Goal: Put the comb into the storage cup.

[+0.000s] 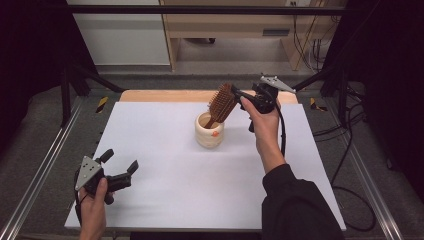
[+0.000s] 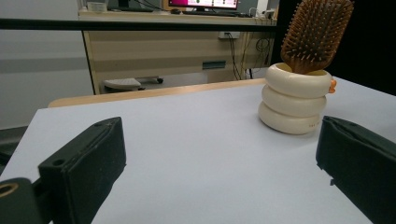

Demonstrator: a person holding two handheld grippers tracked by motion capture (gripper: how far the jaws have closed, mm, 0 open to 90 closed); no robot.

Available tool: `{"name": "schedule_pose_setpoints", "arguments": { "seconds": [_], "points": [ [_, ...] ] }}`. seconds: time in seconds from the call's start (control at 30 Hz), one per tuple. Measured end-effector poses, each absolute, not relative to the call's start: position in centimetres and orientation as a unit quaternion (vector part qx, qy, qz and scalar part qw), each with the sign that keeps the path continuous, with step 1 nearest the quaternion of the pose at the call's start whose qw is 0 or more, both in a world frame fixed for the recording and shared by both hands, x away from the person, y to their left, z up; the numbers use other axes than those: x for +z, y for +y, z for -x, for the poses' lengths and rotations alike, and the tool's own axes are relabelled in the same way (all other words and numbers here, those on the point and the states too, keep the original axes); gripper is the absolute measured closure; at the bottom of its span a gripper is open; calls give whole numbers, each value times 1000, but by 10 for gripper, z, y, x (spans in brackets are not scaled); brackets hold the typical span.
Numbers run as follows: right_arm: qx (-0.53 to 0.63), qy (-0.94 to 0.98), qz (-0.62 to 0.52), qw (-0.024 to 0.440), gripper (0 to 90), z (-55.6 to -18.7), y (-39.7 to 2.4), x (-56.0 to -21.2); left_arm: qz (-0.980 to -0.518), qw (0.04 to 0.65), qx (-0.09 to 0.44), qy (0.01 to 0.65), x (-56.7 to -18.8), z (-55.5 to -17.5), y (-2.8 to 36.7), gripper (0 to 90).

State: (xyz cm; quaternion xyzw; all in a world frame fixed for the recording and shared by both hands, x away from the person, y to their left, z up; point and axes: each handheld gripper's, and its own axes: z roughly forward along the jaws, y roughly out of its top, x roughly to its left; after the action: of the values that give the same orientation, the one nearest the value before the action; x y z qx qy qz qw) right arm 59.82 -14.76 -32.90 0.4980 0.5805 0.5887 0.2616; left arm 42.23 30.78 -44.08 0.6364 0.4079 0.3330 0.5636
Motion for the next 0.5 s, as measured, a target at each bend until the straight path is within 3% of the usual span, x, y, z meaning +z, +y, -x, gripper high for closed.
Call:
{"name": "schedule_pose_setpoints", "arguments": {
  "seconds": [0.2, 0.5],
  "points": [
    [583, 588, -495, 265, 87, -598, -147, -328, -636, 563, 333, 409, -441, -423, 308, 18],
    [563, 606, -483, 286, 108, -595, -148, -328, -635, 564, 333, 410, -441, -422, 308, 15]
  ]
}}
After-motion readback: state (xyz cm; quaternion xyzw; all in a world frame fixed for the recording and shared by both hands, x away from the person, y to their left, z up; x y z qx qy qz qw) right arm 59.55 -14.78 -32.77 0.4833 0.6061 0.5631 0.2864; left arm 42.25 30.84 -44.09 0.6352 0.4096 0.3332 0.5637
